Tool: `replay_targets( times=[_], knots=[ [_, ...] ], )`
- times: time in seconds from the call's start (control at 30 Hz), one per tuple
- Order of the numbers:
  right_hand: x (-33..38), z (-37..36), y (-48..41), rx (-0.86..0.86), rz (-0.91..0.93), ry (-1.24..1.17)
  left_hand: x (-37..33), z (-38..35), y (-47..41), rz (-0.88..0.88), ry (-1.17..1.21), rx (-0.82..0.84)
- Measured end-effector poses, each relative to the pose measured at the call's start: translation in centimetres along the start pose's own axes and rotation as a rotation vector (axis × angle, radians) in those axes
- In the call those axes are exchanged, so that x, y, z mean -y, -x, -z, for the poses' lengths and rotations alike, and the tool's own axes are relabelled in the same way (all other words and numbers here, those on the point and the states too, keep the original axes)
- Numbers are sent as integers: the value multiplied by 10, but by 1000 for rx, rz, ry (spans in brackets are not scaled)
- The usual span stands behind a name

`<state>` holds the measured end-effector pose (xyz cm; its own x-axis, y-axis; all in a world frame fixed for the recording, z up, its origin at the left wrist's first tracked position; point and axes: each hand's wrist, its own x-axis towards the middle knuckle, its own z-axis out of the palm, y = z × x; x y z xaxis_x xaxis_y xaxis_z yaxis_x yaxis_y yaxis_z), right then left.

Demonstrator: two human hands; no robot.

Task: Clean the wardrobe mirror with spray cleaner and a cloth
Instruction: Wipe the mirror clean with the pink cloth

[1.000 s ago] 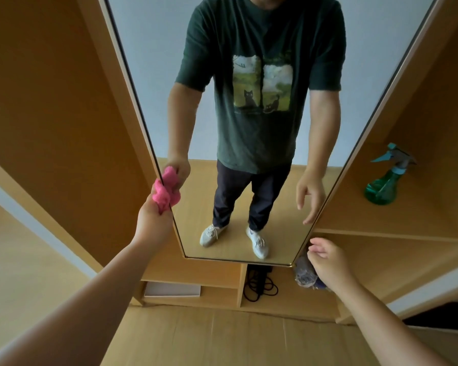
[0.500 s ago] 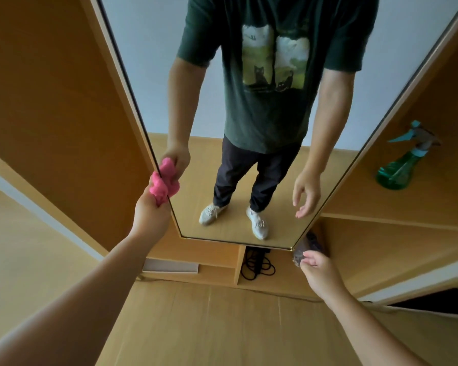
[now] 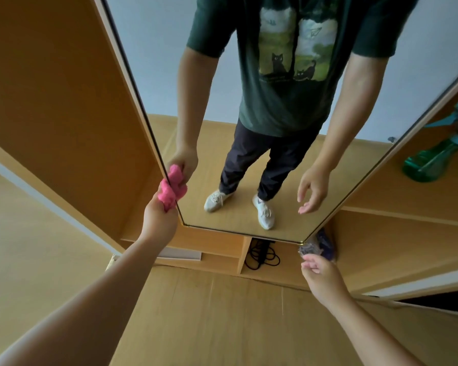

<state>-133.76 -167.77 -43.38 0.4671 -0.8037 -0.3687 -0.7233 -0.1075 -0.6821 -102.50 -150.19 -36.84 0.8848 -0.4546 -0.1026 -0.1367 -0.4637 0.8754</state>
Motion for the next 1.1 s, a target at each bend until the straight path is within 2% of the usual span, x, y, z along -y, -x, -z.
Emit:
replay_targets(
  times=[0.57, 1.1],
  knots=[
    [-6, -40, -22, 32, 64, -36, 61, -32, -9, 63, 3, 26],
    [-15, -58, -27, 59, 101, 28, 110, -58, -16, 99, 29, 35]
  ],
)
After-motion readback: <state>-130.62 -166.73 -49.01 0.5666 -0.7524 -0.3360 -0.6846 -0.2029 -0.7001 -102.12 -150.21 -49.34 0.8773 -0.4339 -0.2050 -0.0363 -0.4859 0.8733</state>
